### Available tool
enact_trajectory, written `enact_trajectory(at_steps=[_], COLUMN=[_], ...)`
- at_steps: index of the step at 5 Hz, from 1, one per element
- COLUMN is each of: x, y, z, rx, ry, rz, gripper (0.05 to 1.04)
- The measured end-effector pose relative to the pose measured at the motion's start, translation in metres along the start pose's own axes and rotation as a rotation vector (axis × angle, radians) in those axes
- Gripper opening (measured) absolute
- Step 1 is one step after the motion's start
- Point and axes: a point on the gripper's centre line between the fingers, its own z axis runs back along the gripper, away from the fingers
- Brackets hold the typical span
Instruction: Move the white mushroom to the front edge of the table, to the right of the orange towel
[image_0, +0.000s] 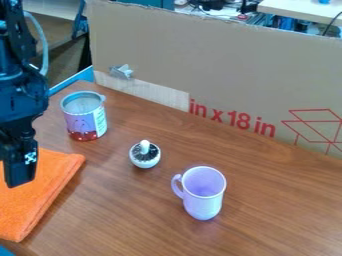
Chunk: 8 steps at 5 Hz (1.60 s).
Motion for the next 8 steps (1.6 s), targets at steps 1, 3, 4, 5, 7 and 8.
enact_trajectory(at_steps=[1,3,4,5,7,8], x=[0.0,0.065,0.101,0.122,0.153,0.168], y=[0.0,-0.01,-0.017,-0.022,-0.022,-0.018], z=[-0.003,0.002,-0.004,-0.007,-0.016,-0.025], rx=[-0.009,-0.008,0.013,0.0,0.026,0.019], ry=[0.013,-0.018,-0.052,-0.076,-0.053,-0.036], rz=[0.0,-0.076,-0.128,-0.16,-0.138,-0.122], gripper=[1.001,1.001,1.001,1.001,1.001,1.001])
